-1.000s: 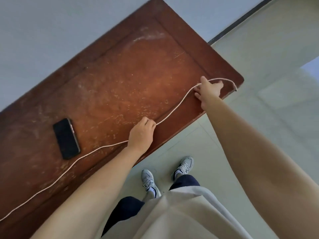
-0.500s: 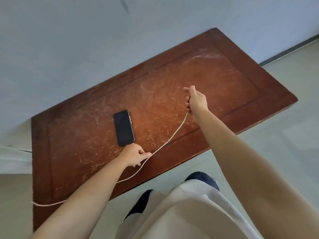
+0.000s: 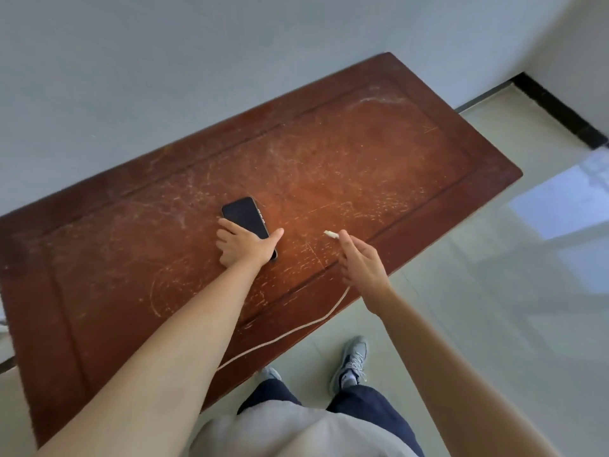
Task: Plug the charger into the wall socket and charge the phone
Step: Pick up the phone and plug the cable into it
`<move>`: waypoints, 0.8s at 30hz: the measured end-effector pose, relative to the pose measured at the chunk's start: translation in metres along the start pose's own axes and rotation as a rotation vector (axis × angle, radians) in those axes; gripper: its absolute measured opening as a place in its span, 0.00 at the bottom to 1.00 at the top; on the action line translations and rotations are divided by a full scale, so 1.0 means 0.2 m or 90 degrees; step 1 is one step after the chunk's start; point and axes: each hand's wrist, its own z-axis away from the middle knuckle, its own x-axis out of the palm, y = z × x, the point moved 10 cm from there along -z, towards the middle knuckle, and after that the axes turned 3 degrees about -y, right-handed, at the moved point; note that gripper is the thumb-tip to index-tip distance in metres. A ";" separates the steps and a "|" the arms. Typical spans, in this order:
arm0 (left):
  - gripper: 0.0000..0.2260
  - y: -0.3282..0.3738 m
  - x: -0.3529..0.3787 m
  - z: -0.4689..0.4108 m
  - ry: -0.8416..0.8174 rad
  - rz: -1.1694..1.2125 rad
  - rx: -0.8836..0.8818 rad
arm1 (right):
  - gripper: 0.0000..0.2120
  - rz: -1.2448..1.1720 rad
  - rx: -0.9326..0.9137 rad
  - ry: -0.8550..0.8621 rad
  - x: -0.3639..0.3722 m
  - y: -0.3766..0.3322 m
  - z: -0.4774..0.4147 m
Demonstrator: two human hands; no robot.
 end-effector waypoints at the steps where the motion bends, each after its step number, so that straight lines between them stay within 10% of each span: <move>1: 0.58 0.00 0.00 -0.02 0.014 0.007 -0.020 | 0.21 0.008 -0.003 -0.003 -0.01 0.02 0.02; 7: 0.51 -0.11 0.01 -0.03 -0.027 0.123 -0.069 | 0.18 -0.016 0.016 -0.055 0.02 0.08 0.04; 15: 0.26 -0.23 -0.09 0.32 -0.300 0.870 -0.071 | 0.15 -0.087 0.017 -0.133 0.21 -0.08 0.06; 24: 0.37 -0.28 -0.65 0.63 -0.253 1.215 0.219 | 0.10 -0.094 -0.079 -0.314 0.54 -0.38 0.33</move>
